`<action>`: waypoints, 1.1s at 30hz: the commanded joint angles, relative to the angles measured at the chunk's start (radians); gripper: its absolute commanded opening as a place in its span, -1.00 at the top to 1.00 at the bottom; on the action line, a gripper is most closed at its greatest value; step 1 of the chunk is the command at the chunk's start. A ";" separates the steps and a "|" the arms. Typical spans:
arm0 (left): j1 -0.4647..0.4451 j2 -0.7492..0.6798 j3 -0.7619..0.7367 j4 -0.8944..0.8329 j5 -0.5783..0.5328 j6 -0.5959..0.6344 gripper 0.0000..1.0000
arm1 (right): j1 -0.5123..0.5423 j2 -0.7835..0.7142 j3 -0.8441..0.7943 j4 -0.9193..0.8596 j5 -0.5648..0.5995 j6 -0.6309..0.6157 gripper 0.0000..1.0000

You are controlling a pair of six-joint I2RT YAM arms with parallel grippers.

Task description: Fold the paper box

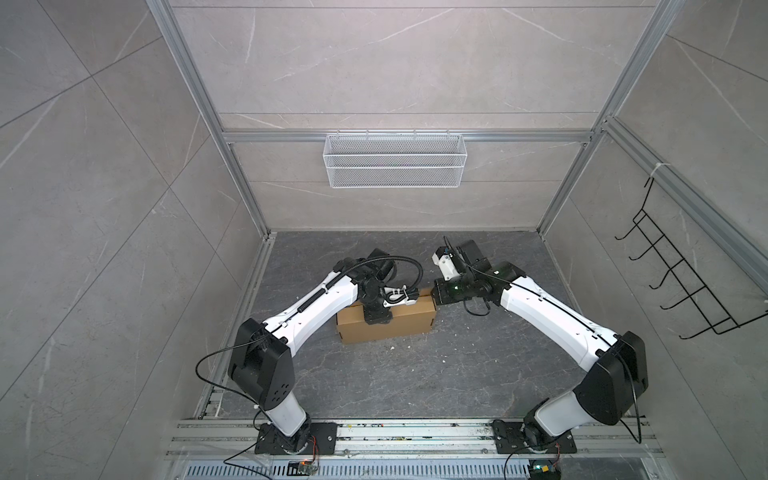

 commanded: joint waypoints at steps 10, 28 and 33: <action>-0.010 -0.030 0.039 -0.021 -0.004 -0.004 -0.38 | 0.002 0.009 -0.019 -0.059 0.005 -0.001 0.94; -0.007 -0.237 0.057 0.035 -0.049 -0.156 -0.55 | 0.002 -0.003 -0.033 -0.053 0.006 0.004 0.97; 0.011 -0.366 -0.024 0.094 -0.130 -0.391 -0.48 | 0.002 -0.003 -0.035 -0.053 0.009 0.004 0.98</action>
